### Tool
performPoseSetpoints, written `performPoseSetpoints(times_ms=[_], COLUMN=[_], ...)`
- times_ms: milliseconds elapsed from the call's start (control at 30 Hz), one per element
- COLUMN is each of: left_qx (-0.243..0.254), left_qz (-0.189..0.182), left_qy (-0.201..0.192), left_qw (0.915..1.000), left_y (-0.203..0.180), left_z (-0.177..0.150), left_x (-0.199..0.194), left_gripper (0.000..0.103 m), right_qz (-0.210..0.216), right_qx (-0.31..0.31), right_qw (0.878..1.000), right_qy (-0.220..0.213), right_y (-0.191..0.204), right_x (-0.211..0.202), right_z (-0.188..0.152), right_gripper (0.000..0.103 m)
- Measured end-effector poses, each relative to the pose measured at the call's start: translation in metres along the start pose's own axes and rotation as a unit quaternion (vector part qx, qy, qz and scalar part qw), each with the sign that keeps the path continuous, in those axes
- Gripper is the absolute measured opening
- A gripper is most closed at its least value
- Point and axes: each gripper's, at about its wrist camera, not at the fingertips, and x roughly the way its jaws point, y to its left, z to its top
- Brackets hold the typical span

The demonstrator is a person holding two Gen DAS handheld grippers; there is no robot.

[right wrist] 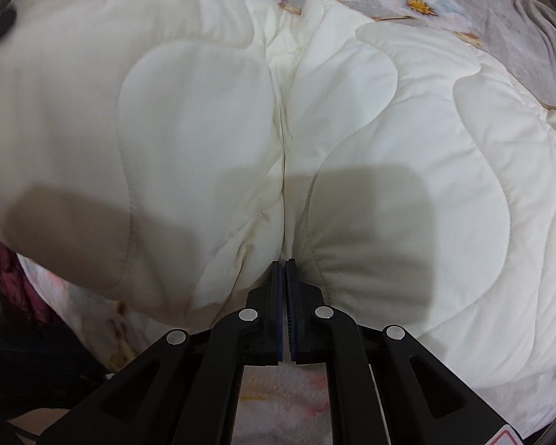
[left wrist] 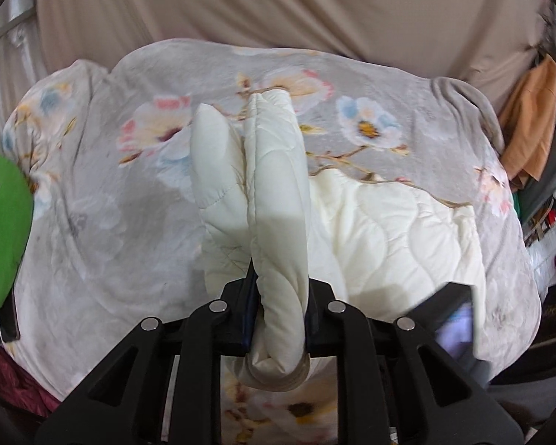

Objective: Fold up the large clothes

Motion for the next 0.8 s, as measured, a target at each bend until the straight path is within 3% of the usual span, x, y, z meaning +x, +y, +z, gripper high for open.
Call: performPoseSetpoints(times_ms=[133,300,467,600,667,800], left_qx=[0.041,0.115,0.202,0.265,0.278,0.217], left_qz=[-0.025,-0.067,-0.094,-0.066,-0.06,-0.104], left_qy=[-0.01,-0.001,0.055,0.101,0.115,0.115], left_qw=[0.9988,0.9911,0.9733,0.9567,0.9518,0.9637], left_y=[-0.04,-0.117,-0.199,-0.243,-0.251,-0.231], left_z=[0.005,-0.002,-0.039,-0.082,-0.091,-0.07], left_x=[-0.006,0.006,0.06,0.119,0.13,0.108], left_gripper=[0.016,0.015,0.014,0.015,0.019,0.027], right_qz=[0.036,0.027,-0.003,-0.025,-0.031,-0.027], right_qx=[0.027,0.087,0.178,0.22,0.227,0.218], right_qw=[0.999,0.994,0.981,0.972,0.969,0.967], right_qy=[-0.016,-0.062,-0.081,-0.082,-0.088,-0.128], right_y=[-0.016,-0.074,-0.149,-0.194,-0.206,-0.213], right_x=[-0.019,-0.067,-0.1,-0.111,-0.118,-0.144], right_z=[-0.006,-0.041,-0.086,-0.116,-0.121,-0.105], right_gripper=[0.005,0.006,0.008,0.008,0.008,0.009])
